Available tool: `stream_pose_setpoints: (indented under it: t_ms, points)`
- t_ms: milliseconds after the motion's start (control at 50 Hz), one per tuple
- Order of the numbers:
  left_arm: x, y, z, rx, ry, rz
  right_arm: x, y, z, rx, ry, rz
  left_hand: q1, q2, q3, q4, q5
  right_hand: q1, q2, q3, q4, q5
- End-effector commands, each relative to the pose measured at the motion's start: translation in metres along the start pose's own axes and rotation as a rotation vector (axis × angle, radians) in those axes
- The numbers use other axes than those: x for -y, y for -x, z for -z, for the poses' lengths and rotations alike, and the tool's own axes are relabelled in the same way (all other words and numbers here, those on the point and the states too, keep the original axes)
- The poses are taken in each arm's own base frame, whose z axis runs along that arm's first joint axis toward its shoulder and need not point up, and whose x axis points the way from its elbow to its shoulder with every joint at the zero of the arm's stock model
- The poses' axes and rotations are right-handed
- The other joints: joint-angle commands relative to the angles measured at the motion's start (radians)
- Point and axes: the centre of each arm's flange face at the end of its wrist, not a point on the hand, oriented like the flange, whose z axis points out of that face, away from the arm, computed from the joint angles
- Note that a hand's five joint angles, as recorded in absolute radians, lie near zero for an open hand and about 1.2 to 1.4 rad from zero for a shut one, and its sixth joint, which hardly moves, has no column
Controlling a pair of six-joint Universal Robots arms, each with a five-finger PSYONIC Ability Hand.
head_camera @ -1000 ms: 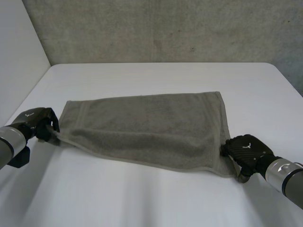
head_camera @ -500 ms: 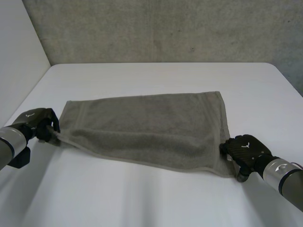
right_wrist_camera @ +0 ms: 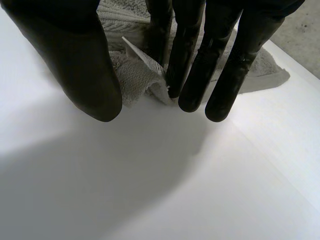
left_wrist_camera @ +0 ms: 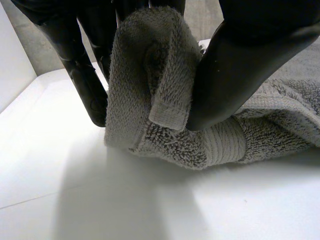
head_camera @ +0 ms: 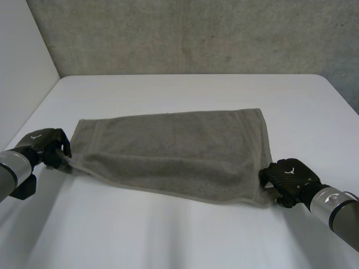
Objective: Fold the towel.
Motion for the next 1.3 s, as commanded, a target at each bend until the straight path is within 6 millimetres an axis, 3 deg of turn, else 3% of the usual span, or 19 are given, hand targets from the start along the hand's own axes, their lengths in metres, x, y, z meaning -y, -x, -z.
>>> stream_pose_setpoints:
  t_ms: [20, 100, 140, 260, 400, 420, 520, 580, 600, 660, 800, 880, 980, 1140, 1220, 1300]
  points:
    - [0.0, 0.0, 0.0, 0.0, 0.001, 0.001, 0.005, 0.0, 0.001, -0.005, -0.017, -0.03, 0.134, 0.064, 0.079, 0.098, 0.142, 0.11, 0.026, 0.027, 0.03, 0.034]
    - [-0.001, 0.0, 0.0, 0.0, 0.004, 0.001, 0.005, 0.001, 0.002, 0.0, -0.016, -0.031, 0.134, 0.064, 0.079, 0.098, 0.142, 0.19, 0.105, 0.106, 0.109, 0.113]
    - [-0.002, 0.0, 0.001, -0.001, 0.007, 0.001, 0.005, 0.001, 0.001, -0.001, -0.019, -0.031, 0.134, 0.064, 0.079, 0.098, 0.142, 0.504, 0.42, 0.421, 0.423, 0.428]
    - [-0.002, -0.002, 0.002, -0.004, 0.01, -0.001, 0.011, -0.004, 0.001, -0.019, -0.04, -0.049, 0.134, 0.064, 0.079, 0.098, 0.142, 0.506, 0.421, 0.422, 0.425, 0.429]
    - [0.003, -0.01, 0.006, -0.025, -0.003, -0.013, 0.055, -0.034, 0.021, -0.13, -0.186, -0.114, 0.134, 0.064, 0.079, 0.098, 0.142, 0.506, 0.421, 0.422, 0.425, 0.429]
    - [0.006, -0.013, 0.01, -0.035, -0.009, -0.012, 0.055, -0.034, 0.021, -0.131, -0.187, -0.114, 0.134, 0.064, 0.079, 0.098, 0.142, 0.506, 0.421, 0.422, 0.425, 0.429]
    - [0.027, -0.025, 0.032, -0.099, -0.041, 0.006, 0.098, -0.048, 0.051, -0.166, -0.287, -0.164, 0.134, 0.064, 0.079, 0.098, 0.142, 0.506, 0.421, 0.422, 0.425, 0.429]
    - [0.044, -0.033, 0.048, -0.151, -0.081, 0.033, 0.109, -0.051, 0.06, -0.168, -0.298, -0.164, 0.134, 0.064, 0.079, 0.098, 0.142, 0.506, 0.421, 0.422, 0.425, 0.429]
    - [0.044, -0.033, 0.048, -0.151, -0.081, 0.033, 0.12, -0.056, 0.069, -0.178, -0.312, -0.16, 0.134, 0.064, 0.079, 0.098, 0.142, 0.506, 0.421, 0.422, 0.425, 0.429]
    - [0.077, -0.041, 0.075, -0.206, -0.189, 0.069, 0.139, -0.07, 0.086, -0.21, -0.336, -0.143, 0.134, 0.064, 0.079, 0.098, 0.142, 0.506, 0.421, 0.422, 0.425, 0.429]
    - [0.097, -0.043, 0.089, -0.22, -0.27, 0.105, 0.166, -0.107, 0.106, -0.288, -0.377, -0.112, 0.134, 0.064, 0.079, 0.098, 0.142, 0.506, 0.421, 0.422, 0.425, 0.429]
    - [0.096, -0.04, 0.086, -0.214, -0.258, 0.126, 0.163, -0.116, 0.101, -0.294, -0.362, -0.125, 0.134, 0.064, 0.079, 0.098, 0.142, 0.506, 0.421, 0.422, 0.425, 0.429]
    - [0.069, -0.029, 0.06, -0.193, -0.13, 0.186, 0.144, -0.124, 0.077, -0.271, -0.287, -0.156, 0.134, 0.064, 0.079, 0.098, 0.142, 0.506, 0.421, 0.422, 0.425, 0.429]
    - [0.043, -0.029, 0.055, -0.191, -0.036, 0.217, 0.119, -0.109, 0.068, -0.225, -0.19, -0.128, 0.134, 0.064, 0.079, 0.098, 0.142, 0.506, 0.421, 0.422, 0.425, 0.429]
    - [0.043, -0.027, 0.051, -0.188, -0.035, 0.22, 0.105, -0.103, 0.058, -0.196, -0.149, -0.105, 0.134, 0.064, 0.079, 0.098, 0.142, 0.506, 0.421, 0.422, 0.425, 0.429]
    - [0.035, -0.022, 0.031, -0.188, 0.001, 0.234, 0.09, -0.104, 0.04, -0.164, -0.098, -0.137, 0.134, 0.064, 0.079, 0.098, 0.142, 0.506, 0.421, 0.422, 0.425, 0.429]
